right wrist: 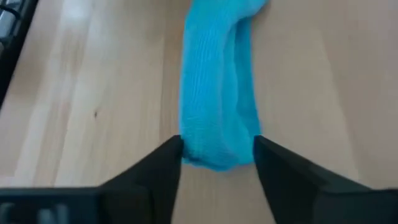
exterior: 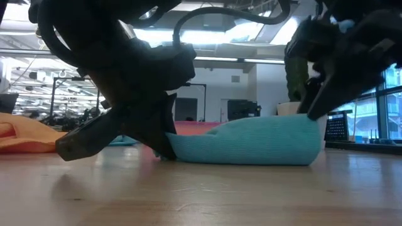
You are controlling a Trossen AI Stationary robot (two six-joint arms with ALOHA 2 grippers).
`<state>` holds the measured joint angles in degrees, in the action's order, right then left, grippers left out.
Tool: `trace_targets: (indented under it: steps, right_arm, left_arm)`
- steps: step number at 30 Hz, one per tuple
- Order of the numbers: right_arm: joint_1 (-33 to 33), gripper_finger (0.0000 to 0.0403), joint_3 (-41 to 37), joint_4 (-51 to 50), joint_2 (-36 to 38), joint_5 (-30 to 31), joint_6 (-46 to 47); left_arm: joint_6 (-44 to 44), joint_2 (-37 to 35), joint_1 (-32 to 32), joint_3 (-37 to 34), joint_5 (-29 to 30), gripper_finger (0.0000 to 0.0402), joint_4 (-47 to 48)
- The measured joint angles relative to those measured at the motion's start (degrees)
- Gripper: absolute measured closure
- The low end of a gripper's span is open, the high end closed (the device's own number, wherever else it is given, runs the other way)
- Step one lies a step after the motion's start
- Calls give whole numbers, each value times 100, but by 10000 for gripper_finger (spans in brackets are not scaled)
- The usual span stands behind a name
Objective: Roll microfiber towels into tight, uniform cylinder then place into a basket
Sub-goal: Put the rolled bottom blue towel into the red bin
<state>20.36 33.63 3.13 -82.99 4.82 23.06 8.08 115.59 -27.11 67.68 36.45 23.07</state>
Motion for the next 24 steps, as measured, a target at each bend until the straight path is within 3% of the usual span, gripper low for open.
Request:
trace_targets:
  steps: [6,12,18,24]
  right_arm:
    - [290,152,13,27,525,330,-280]
    - [1061,151,28,420,573,1380,-958]
    - [1728,151,37,835,-25,2222,-1485]
    - [1911,151,420,902,-996,2706,-1953]
  left_arm:
    - [-31,-2,4,0,-32,400,2]
    - [-113,-4,42,4,-62,400,7]
    - [-154,-7,85,7,-92,401,4]
    - [-166,-7,87,7,-90,400,4]
